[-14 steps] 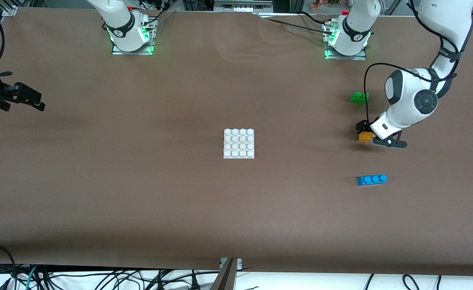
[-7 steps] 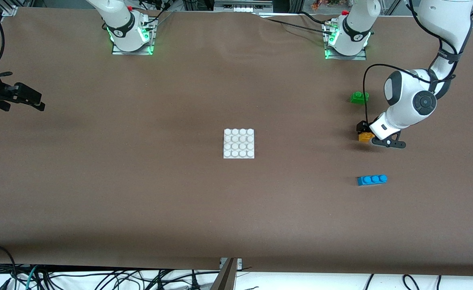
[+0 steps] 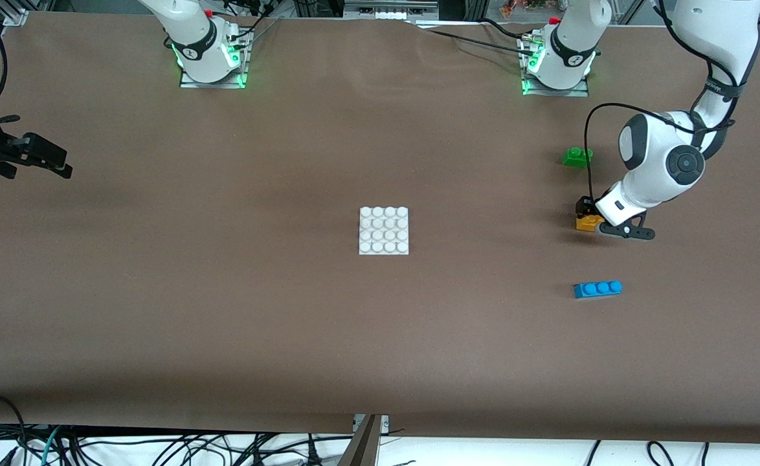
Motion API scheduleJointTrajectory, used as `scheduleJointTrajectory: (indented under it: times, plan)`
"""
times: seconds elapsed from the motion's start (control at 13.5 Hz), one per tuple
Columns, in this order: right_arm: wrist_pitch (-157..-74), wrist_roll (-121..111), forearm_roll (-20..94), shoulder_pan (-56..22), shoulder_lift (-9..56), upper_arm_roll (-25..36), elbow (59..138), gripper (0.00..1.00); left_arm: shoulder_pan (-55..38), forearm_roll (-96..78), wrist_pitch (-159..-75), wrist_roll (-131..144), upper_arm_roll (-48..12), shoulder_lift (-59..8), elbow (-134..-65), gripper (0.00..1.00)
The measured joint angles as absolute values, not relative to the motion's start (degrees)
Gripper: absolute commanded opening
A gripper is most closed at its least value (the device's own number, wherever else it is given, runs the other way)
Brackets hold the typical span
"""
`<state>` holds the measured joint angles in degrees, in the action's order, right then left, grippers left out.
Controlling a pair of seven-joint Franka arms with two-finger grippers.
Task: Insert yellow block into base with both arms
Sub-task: 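Reach the left gripper down and grasp the yellow brick, then carry the yellow brick with the left gripper over the base plate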
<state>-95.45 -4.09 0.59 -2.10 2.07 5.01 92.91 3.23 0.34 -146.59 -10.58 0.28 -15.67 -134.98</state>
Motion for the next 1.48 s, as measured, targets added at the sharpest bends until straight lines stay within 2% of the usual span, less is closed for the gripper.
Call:
scheduleJointTrajectory:
  times: [0.44, 0.81, 1.11, 1.48]
  plan:
    - [-95.5, -5.2, -0.3, -2.1, 2.1, 5.0, 92.9, 1.0, -1.0, -4.0, -140.8, -10.4, -0.7, -7.8, -133.6, 0.0]
    - [-95.5, -5.2, -0.4, -2.1, 2.2, 5.0, 92.9, 1.0, -5.9, -10.9, -140.3, -5.3, -6.1, -7.5, -132.7, 0.0]
    - [-95.5, -5.3, -0.4, -2.1, 2.2, 5.0, 92.8, 1.0, -12.0, -10.9, -139.7, 8.5, -9.9, -9.7, -128.2, 0.0]
    - [-95.5, -5.3, -0.4, -2.1, 2.2, 5.0, 92.8, 1.0, -22.2, -10.9, -138.0, 25.3, -11.8, -18.4, -117.4, 0.0]
